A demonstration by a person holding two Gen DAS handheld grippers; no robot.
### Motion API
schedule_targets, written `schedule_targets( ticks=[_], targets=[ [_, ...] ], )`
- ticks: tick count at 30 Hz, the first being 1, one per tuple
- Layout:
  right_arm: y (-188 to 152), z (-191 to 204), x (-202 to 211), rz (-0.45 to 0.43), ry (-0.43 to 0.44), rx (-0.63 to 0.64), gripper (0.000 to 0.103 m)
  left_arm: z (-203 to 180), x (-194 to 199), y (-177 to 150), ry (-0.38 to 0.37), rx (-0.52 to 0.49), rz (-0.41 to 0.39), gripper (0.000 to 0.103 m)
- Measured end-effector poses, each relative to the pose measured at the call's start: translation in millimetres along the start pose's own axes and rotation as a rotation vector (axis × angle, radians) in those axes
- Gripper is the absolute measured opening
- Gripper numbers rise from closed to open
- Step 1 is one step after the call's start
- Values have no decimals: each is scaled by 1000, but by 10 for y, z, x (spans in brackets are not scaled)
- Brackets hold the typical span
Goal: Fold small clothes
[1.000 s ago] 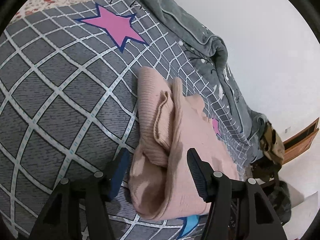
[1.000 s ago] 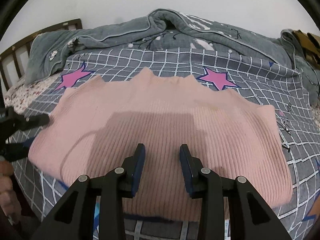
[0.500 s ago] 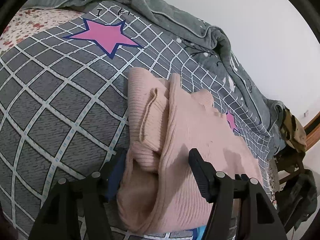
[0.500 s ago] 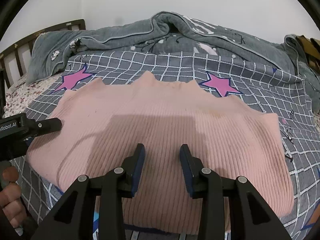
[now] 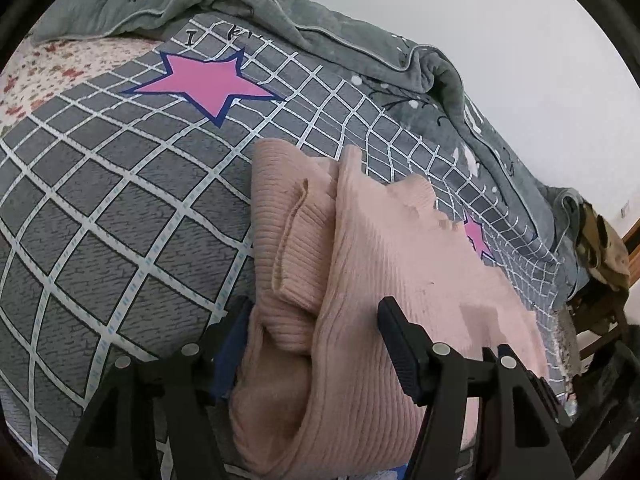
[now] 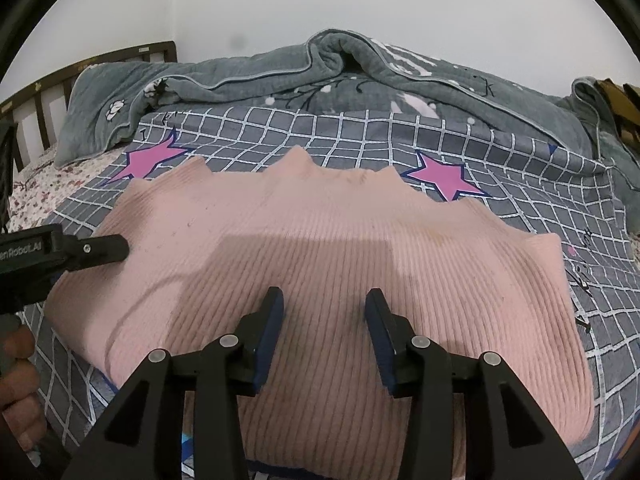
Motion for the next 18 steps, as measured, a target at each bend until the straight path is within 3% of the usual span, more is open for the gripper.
schedule_targets(
  ticks=[7,18],
  targets=[
    [-142,59,159,4,-18,103,42,-68,-31,-2,53,-33,-31,62],
    [-340,-4,404,-13,67,113,42,-123,-55,-39,109,-92,-84,57]
  ],
)
Point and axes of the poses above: each gripper's, at about its wrist camera, not at the fingertips, and x roughly against the way its jaws point, z to its left, y to its top, the point moved 3 cm from there along -x, roughly the way its jaws point, and after that the axes turned 6 degrees about -y, right-handed, at the moved point
